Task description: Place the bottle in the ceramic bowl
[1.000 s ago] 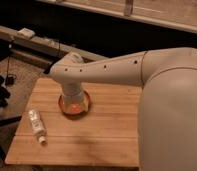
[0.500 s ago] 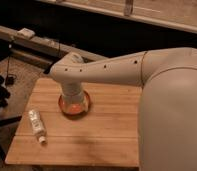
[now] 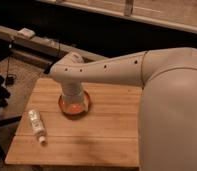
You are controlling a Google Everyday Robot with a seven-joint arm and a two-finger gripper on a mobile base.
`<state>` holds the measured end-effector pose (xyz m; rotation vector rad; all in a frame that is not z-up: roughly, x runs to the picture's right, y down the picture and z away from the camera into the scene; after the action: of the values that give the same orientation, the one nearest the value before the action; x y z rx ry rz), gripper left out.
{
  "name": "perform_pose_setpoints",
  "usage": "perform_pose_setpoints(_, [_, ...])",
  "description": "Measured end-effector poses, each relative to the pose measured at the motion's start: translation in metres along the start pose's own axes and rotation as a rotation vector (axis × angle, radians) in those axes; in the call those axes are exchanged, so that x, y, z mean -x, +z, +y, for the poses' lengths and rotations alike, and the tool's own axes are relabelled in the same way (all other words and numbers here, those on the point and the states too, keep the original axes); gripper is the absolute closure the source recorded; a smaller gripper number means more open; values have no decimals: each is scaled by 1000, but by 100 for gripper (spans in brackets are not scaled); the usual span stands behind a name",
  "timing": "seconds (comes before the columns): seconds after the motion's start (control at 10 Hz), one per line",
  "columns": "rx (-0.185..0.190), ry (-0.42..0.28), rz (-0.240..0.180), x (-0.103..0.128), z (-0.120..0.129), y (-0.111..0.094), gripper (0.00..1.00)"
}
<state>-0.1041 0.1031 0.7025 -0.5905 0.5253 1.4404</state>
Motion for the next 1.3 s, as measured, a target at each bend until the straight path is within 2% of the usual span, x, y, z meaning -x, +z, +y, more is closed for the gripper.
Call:
perform_pose_setpoints(0.5, [1,-18,-3,0,3,2,35])
perform_pose_setpoints(0.7, [12,-83,-8,4,35,6,35])
perform_pose_setpoints(0.9, [21,-156,-15,9,80,11,35])
perform_pose_setpoints(1.0, [28,-210,-12,10,111,15,35])
perform_pose_setpoints(1.3, [52,-347,1,-2,177,24,35])
